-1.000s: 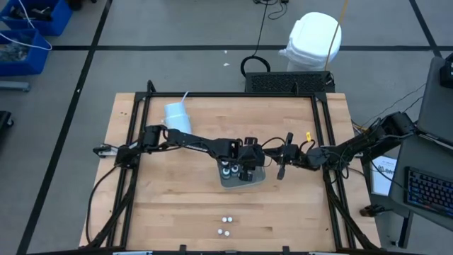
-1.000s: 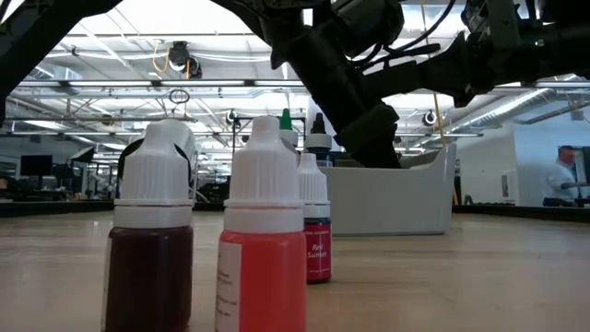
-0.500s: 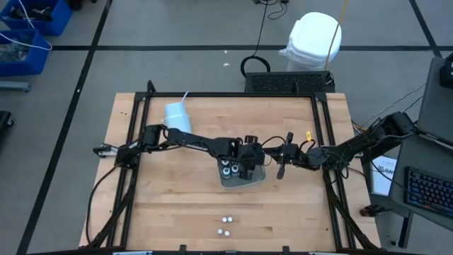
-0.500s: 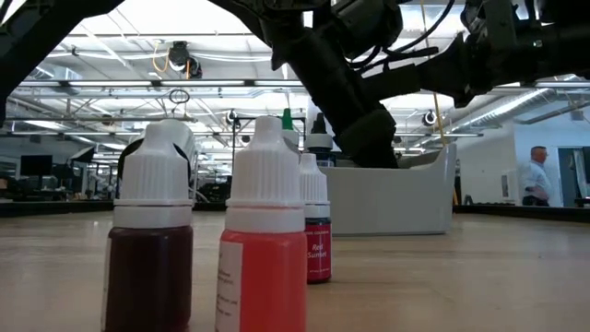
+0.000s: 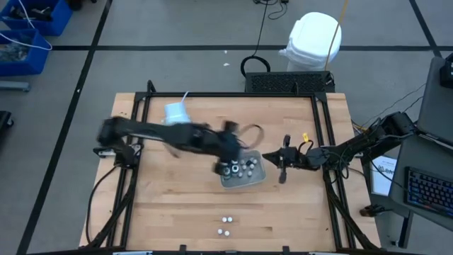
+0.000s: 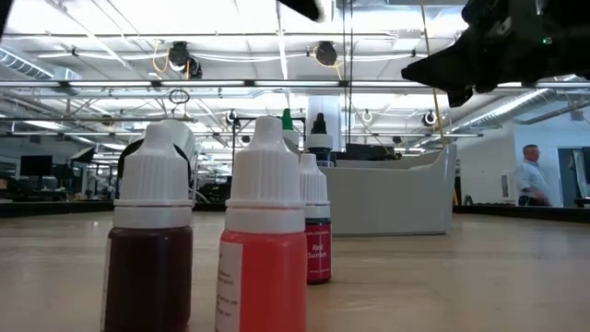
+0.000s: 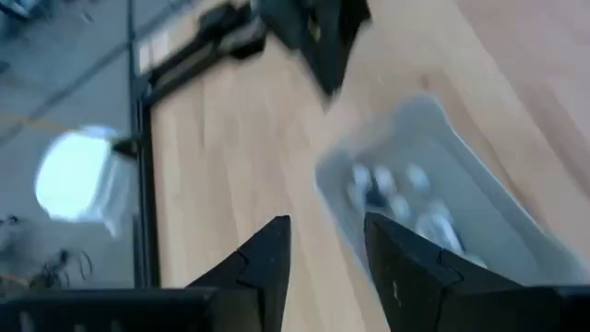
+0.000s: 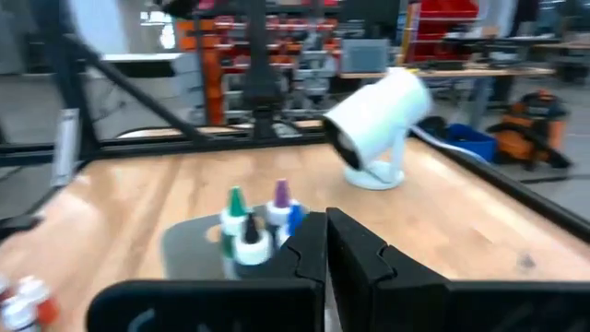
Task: Pick & Place food coloring
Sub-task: Adjust the bin on the table
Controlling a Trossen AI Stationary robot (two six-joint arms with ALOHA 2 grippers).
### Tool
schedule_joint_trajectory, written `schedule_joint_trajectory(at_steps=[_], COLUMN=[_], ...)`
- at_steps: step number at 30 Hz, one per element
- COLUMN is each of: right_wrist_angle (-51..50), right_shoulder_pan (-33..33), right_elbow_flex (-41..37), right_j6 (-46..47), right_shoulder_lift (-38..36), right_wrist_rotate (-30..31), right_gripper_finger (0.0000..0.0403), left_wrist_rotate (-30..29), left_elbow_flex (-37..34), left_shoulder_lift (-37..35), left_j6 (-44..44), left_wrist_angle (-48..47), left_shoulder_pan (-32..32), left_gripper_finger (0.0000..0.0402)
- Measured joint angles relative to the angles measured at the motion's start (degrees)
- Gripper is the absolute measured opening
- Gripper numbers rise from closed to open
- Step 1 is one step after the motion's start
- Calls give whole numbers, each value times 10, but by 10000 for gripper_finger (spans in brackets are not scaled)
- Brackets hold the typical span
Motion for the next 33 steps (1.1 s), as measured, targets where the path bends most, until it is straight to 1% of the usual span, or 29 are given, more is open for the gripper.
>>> schedule_joint_trajectory(at_steps=[2,3,5,7,10,11,14,16,18,20,24,26,28,31,33], right_wrist_angle=[0,0,-1,-1,0,-1,-5,-9,-9,-15,-74,-109,-148,-193,-214], right_shoulder_pan=[0,0,0,0,0,0,0,0,0,2,4,4,4,4,4], right_elbow_flex=[0,0,0,0,0,0,0,0,0,0,0,0,0,0,0], right_j6=[0,0,0,0,0,0,3,13,15,15,47,78,109,147,171], right_shoulder_lift=[0,0,0,0,0,0,0,0,0,0,0,0,-8,-31,-45], right_wrist_rotate=[-23,-27,-35,-35,-35,-35,-35,-35,-33,-13,50,73,86,86,85], right_gripper_finger=[4,4,4,4,4,4,4,4,4,2,1,1,0,0,0], left_wrist_rotate=[15,18,22,32,67,76,97,110,119,120,116,115,114,100,84], left_elbow_flex=[-9,-25,-86,-171,-343,-407,-587,-687,-770,-833,-910,-933,-940,-939,-935], left_shoulder_lift=[-61,-92,-165,-246,-372,-409,-501,-538,-551,-550,-533,-520,-505,-471,-444], left_j6=[-22,-33,-52,-67,-90,-100,-127,-150,-177,-206,-257,-277,-286,-292,-297], left_wrist_angle=[-75,-93,-82,-40,56,101,276,395,487,557,670,702,734,733,754], left_shoulder_pan=[2,4,5,5,4,3,-9,-20,-31,-45,-71,-85,-99,-117,-127], left_gripper_finger=[132,123,97,66,16,9,10,8,4,6,5,4,7,5,4])
